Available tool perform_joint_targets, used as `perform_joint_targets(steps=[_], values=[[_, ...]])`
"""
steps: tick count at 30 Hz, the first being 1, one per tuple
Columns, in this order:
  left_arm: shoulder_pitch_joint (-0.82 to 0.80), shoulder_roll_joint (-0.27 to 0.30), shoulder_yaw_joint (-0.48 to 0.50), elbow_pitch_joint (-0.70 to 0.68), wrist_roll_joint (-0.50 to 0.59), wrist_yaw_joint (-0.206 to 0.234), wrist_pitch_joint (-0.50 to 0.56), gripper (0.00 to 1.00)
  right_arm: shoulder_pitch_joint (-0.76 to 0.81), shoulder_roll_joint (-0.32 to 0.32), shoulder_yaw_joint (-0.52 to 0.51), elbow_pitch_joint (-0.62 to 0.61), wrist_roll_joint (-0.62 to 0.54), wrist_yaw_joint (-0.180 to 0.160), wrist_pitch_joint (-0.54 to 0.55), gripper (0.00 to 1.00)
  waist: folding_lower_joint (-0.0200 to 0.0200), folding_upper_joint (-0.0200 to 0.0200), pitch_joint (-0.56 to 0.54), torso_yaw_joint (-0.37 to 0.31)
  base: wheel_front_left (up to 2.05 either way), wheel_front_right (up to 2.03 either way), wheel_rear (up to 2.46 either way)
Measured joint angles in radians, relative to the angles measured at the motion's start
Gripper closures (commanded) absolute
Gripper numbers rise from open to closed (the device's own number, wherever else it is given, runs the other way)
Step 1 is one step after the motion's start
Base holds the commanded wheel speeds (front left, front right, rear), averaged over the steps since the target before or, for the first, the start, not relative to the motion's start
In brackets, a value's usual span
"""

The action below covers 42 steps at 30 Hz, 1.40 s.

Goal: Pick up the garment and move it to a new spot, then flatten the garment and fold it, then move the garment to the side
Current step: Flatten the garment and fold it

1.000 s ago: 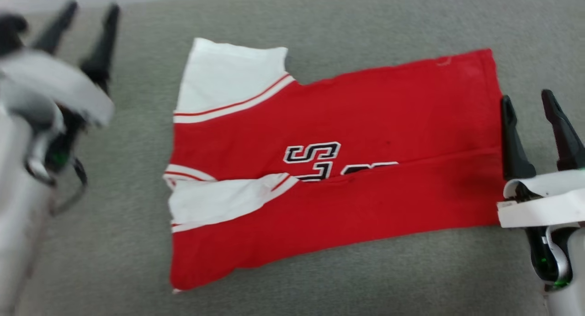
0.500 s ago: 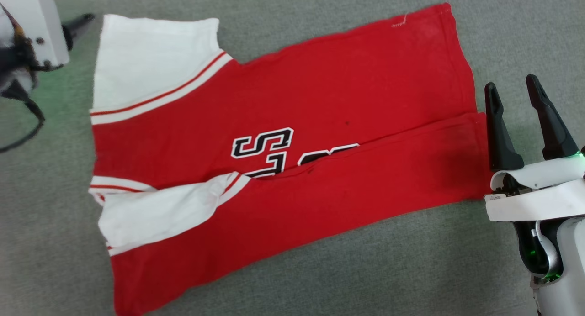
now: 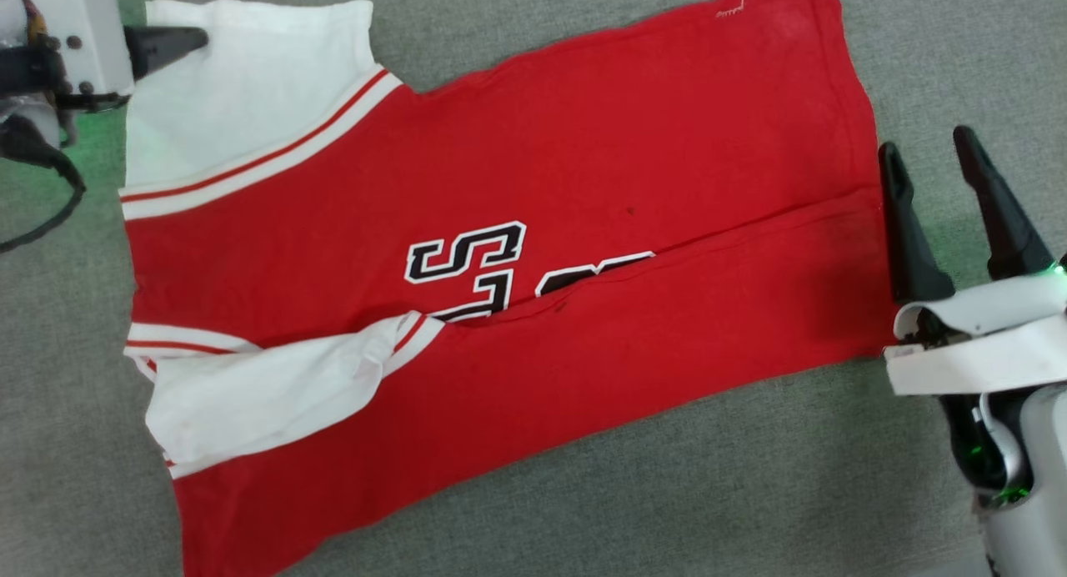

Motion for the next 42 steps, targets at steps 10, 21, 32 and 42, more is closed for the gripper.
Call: perform_joint_targets(steps=[10, 21, 32, 42], values=[[0.009, -0.018, -0.04, -0.046, -0.073, -0.001, -0.037, 1.0, -0.176, -0.167, 0.096, 0.017, 0.034, 0.0, 0.258, 0.0, 0.0, 0.0, 0.007, 0.032, 0.0, 0.0, 0.0], [-0.01, -0.079, -0.1, -0.065, -0.131, -0.001, -0.107, 1.0, -0.544, -0.326, 0.276, 0.236, 0.272, 0.0, 0.817, 0.0, 0.0, 0.0, 0.025, 0.117, 0.0, 0.0, 0.0], [-0.033, -0.114, -0.158, -0.092, -0.184, -0.002, -0.176, 1.0, -0.694, -0.373, 0.358, 0.369, 0.392, 0.0, 0.992, 0.0, 0.0, 0.0, 0.051, 0.184, 0.0, 0.0, 0.0], [-0.051, -0.134, -0.224, -0.104, -0.228, -0.002, -0.209, 1.0, -0.753, -0.384, 0.431, 0.464, 0.359, 0.001, 0.961, 1.0, 0.0, 0.0, 0.049, 0.212, 0.0, 0.0, 0.0]])
